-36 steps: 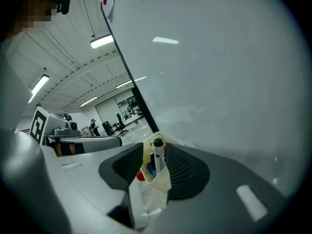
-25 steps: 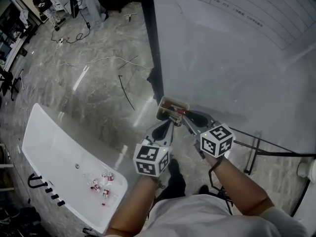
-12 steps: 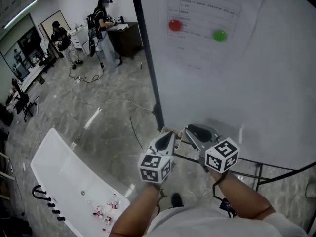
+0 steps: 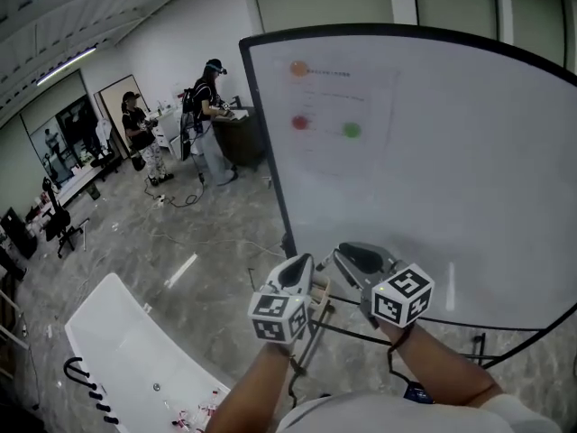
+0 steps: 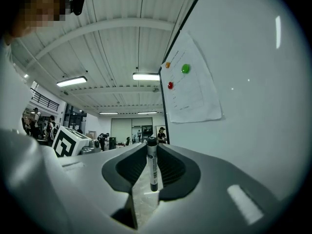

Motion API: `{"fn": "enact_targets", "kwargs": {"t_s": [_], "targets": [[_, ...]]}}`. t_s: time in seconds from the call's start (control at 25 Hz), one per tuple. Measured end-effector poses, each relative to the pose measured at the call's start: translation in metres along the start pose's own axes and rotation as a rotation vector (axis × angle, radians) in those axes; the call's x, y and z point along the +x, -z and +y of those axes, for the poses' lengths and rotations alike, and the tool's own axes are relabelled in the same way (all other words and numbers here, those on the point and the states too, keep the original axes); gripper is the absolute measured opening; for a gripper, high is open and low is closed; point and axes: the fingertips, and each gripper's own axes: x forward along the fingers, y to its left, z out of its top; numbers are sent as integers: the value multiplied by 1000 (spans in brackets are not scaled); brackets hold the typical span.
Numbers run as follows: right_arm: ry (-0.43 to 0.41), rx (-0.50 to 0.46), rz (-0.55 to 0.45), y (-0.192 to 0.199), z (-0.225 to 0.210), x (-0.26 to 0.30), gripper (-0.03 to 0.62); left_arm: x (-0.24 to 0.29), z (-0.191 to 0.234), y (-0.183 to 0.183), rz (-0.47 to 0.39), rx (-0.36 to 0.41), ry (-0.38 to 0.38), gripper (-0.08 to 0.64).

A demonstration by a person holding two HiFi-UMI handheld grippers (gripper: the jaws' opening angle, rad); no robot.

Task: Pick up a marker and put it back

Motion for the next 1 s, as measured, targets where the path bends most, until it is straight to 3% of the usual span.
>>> {"fn": "enact_targets", "kwargs": {"t_s": [0.36,0.64,0.76,1.0], "targets": [[7,-14,-1,-4,13,-15,67,-16,-13,-8,-23,1,2,5],[11,7,29,9,19,-1,67,-27,3,-1,-12,-9,-13,5],[14,33,55,29,17,9,67,-28,16,17,5,-4,-31,5],[36,94,159,91,-11,37,67,-6,47,66,67,-73,-41,5]]}}
